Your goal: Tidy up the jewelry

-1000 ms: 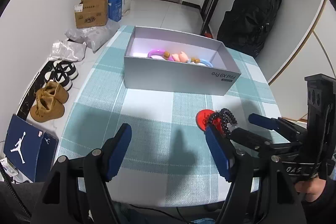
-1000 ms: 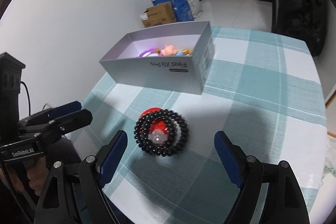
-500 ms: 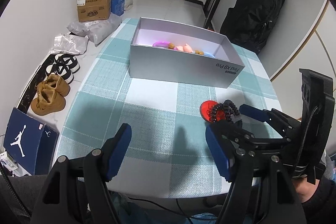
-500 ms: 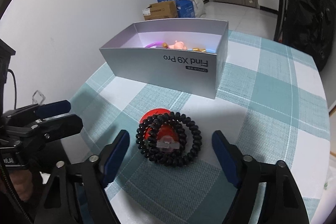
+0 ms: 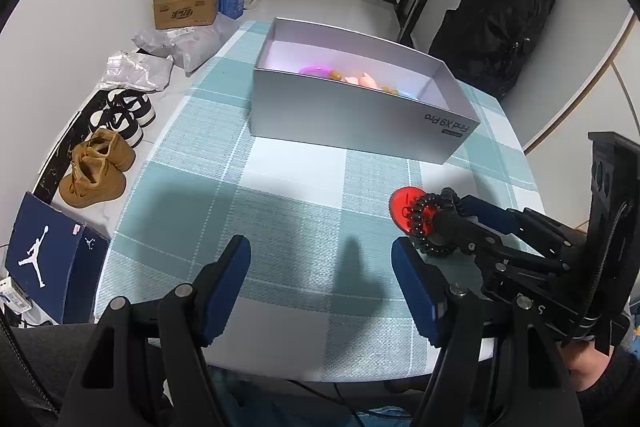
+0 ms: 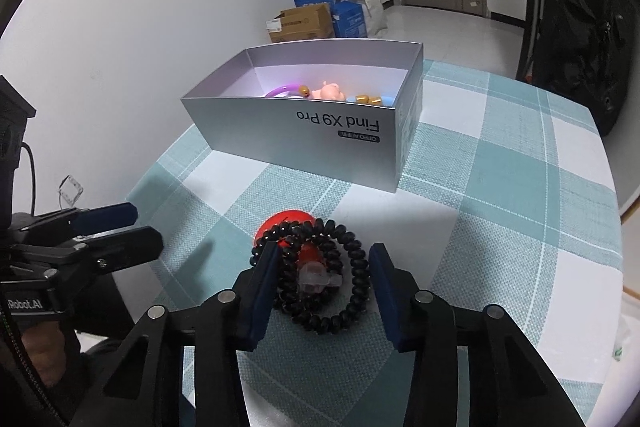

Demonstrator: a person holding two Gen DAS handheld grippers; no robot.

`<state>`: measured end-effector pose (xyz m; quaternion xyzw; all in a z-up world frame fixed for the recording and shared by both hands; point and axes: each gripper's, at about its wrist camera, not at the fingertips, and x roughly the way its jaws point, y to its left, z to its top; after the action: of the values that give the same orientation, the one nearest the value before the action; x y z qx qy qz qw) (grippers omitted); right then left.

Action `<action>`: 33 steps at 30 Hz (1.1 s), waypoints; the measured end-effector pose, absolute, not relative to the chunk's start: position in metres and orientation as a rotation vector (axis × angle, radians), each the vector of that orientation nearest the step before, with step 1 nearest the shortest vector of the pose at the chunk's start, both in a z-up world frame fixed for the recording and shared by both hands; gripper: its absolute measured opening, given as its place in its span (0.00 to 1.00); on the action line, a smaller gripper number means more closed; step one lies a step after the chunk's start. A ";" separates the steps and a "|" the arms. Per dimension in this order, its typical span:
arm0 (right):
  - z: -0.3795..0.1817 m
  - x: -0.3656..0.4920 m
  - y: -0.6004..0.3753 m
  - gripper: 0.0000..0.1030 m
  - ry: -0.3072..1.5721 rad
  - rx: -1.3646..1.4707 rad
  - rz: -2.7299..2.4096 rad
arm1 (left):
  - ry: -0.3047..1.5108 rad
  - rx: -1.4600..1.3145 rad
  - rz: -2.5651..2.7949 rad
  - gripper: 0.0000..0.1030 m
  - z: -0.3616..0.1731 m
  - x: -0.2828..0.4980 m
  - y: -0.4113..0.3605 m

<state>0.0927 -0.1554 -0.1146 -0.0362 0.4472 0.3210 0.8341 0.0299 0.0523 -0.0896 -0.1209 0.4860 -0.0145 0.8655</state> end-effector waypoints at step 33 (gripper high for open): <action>-0.076 0.111 -0.245 0.42 0.870 0.297 0.622 | 1.036 0.123 -0.110 0.67 -0.107 0.052 -0.043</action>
<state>0.1112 -0.2446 -0.0759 0.1408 0.4129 0.2955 0.8499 0.0516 -0.0432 -0.1069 0.0587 0.4946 -0.0525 0.8656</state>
